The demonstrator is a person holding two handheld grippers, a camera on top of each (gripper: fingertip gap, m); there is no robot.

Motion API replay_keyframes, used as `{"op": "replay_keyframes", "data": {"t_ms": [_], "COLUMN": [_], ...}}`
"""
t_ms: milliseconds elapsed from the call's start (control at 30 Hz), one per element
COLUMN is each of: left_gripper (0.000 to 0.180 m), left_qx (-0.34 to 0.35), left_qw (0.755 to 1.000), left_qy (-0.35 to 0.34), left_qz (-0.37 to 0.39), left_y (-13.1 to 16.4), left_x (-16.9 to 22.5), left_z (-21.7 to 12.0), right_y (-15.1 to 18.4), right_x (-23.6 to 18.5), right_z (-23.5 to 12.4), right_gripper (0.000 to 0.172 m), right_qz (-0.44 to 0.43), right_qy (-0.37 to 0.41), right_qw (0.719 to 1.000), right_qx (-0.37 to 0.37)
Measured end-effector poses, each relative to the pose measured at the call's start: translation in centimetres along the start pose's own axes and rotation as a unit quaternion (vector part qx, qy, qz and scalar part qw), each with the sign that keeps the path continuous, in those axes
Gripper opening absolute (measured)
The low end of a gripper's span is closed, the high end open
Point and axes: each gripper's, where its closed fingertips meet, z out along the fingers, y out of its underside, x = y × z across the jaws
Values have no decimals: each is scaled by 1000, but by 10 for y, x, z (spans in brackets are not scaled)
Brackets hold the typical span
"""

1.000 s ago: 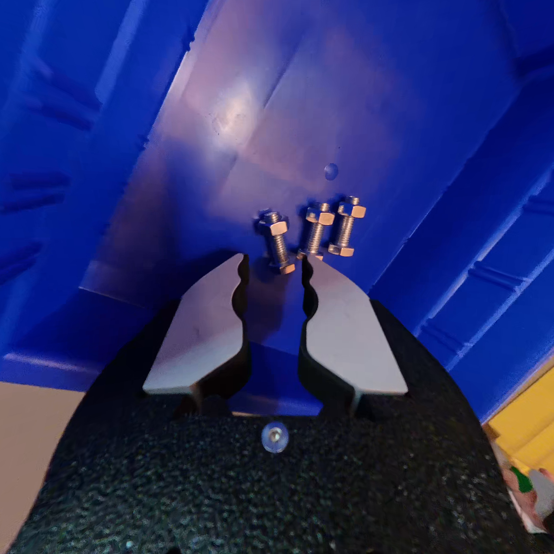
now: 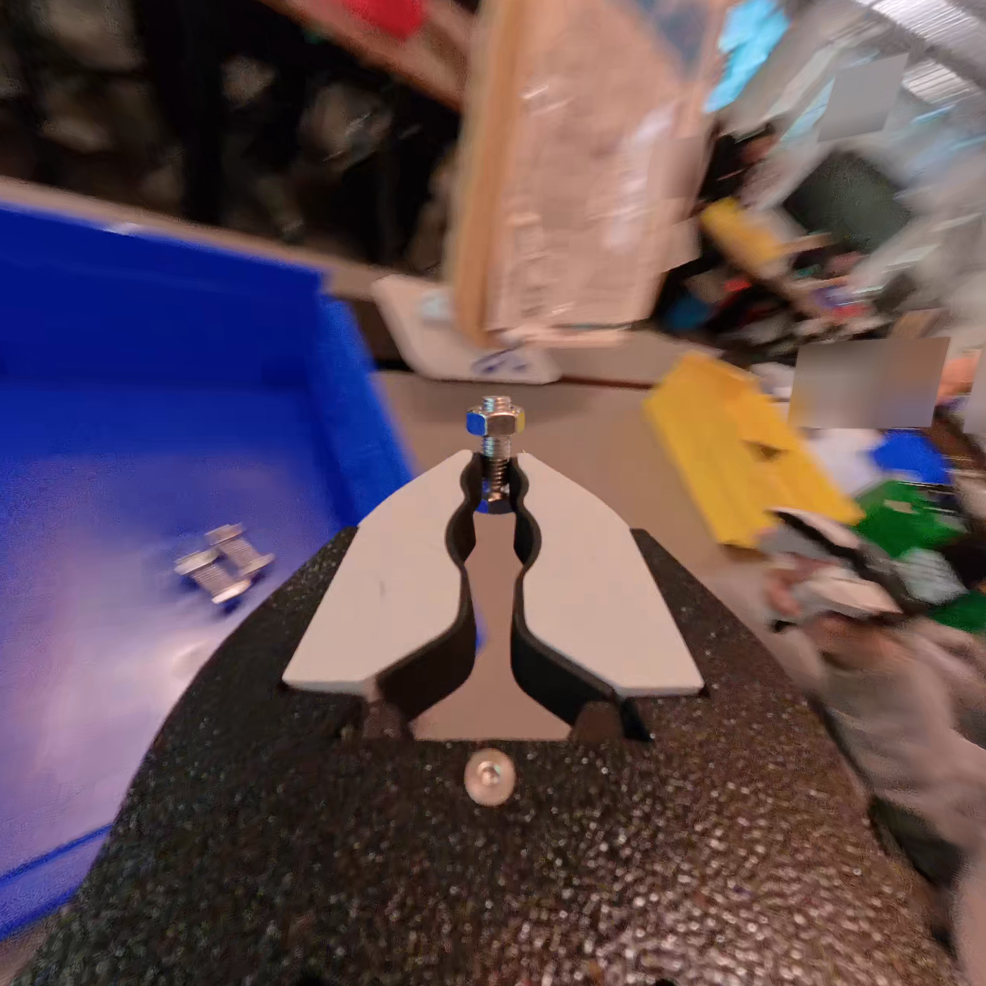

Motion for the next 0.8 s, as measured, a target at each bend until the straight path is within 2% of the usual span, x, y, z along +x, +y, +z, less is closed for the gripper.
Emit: {"op": "replay_keyframes", "data": {"t_ms": [67,167,300,467,533,667,800], "left_gripper": [9,9,9,9,9,9,9], "left_qx": [34,61,48,28,20,-5,9], "left_qw": [994,973,951,925,920,908,903], "left_qy": [100,215,293,373,384,384,386], "left_qz": [22,56,84,61,80,170,187], "left_y": [8,36,92,143,156,178,184], "left_x": [52,121,176,209,216,227,230], "left_z": [4,20,68,120,131,137,132], "right_y": [-5,-20,-22,-22,-20,-19,-11], "right_x": [-7,-19,-28,-25,-19,-13,-15], "right_z": [0,-2,-2,-5,-5,-6,-2], "right_gripper": [69,64,61,51,51,46,45], "right_qz": [24,70,88,60,61,82,69], "right_qy": [-22,-63,-101,-91,-81,-74,-73], "right_qw": [999,994,989,992,993,991,994], "right_qx": [17,63,68,70,67,71,52]}}
